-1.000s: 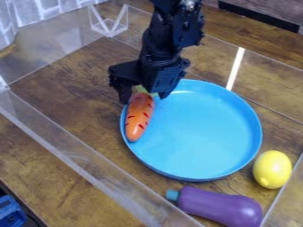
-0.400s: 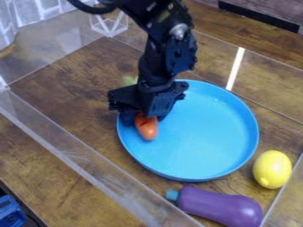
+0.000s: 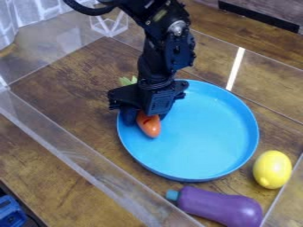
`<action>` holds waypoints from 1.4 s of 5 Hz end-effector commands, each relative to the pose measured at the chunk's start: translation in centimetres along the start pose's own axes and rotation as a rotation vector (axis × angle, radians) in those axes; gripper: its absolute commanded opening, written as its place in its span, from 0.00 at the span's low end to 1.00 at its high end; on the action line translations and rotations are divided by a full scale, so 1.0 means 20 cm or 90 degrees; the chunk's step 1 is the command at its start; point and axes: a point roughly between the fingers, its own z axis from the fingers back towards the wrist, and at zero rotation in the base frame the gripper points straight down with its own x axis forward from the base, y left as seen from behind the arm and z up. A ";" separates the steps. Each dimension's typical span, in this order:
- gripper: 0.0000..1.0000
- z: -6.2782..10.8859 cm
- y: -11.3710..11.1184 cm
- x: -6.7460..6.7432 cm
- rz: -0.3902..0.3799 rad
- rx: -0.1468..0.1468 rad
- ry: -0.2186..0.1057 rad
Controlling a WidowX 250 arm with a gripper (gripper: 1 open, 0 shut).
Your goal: Put the carrot on the blue tray
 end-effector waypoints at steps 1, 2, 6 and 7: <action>0.00 0.17 0.05 -0.05 0.012 0.037 0.010; 0.00 0.24 0.07 -0.05 0.016 0.045 -0.002; 1.00 0.08 0.18 -0.05 -0.038 0.072 -0.032; 1.00 0.06 0.18 -0.07 -0.024 0.068 -0.033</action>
